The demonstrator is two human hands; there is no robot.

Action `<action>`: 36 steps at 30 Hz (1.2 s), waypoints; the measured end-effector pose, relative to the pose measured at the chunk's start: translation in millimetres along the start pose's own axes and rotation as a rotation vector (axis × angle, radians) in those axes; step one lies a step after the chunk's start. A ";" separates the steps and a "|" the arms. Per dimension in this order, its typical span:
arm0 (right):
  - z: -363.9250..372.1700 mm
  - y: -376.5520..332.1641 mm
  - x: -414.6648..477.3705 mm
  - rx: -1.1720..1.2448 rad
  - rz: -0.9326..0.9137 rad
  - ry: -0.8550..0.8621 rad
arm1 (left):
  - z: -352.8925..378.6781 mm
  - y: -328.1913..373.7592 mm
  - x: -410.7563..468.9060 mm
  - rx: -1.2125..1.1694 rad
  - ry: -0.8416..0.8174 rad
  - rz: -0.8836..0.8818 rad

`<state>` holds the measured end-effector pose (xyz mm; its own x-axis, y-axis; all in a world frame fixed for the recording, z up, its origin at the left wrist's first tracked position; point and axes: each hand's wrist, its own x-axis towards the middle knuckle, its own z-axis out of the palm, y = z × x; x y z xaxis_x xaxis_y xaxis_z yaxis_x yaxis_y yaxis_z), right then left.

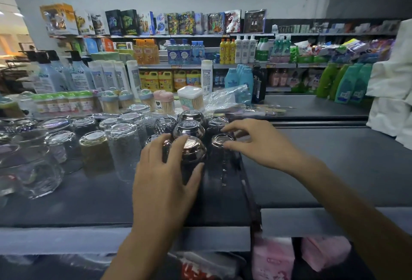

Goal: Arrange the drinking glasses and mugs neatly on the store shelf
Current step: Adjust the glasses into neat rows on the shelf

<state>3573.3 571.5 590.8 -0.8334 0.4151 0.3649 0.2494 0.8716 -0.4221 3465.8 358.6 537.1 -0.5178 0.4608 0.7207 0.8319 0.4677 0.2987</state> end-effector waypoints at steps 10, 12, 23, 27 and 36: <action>27.9 -10.2 -18.5 -0.140 0.044 0.052 | 9.5 -19.7 3.5 -0.055 -0.126 0.052; 26.9 -14.7 -22.7 -0.138 0.049 0.071 | 7.8 -19.6 3.8 -0.045 -0.140 0.056; 44.5 -117.4 -34.3 0.045 -0.194 0.354 | -54.2 -78.7 1.7 -0.127 0.002 0.107; 74.7 -171.8 -19.3 0.098 -0.252 0.337 | -83.7 -140.7 -2.3 -0.091 0.066 0.157; 187.3 -290.3 54.9 0.078 -0.190 0.216 | -144.5 -299.2 -8.9 0.037 0.139 0.232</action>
<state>3362.7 292.4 577.9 -0.7355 0.2991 0.6080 0.0530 0.9199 -0.3886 3250.3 105.6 531.7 -0.2797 0.4517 0.8472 0.9160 0.3899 0.0945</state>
